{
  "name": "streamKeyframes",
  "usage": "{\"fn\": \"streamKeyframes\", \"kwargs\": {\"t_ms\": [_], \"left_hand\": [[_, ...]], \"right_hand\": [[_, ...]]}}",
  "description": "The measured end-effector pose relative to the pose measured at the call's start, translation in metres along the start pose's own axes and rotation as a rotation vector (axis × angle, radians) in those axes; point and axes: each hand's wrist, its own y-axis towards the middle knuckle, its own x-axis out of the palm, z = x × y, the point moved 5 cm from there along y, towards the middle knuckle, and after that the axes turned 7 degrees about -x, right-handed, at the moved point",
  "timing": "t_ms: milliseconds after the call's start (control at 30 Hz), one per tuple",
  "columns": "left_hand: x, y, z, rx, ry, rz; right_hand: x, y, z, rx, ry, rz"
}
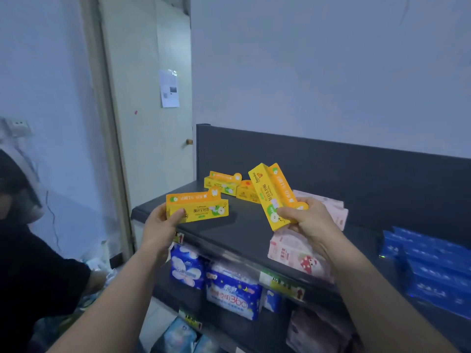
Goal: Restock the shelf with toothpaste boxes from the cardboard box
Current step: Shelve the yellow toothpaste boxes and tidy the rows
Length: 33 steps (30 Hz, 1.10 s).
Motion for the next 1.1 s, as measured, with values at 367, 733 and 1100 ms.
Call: {"fn": "streamKeyframes", "kwargs": {"t_ms": [367,733,1100], "left_hand": [[0.023,0.135,-0.021,-0.075,0.23,-0.123],[0.053,0.247,-0.03,-0.129,0.411,-0.353],[0.071,0.286,-0.035,-0.031,0.709,-0.395]], "right_hand": [[0.031,0.098,0.021,0.061,-0.171,-0.007],[0.043,0.161,0.023,0.135,-0.382,0.075],[0.05,0.18,0.03,0.165,-0.436,0.081]]}}
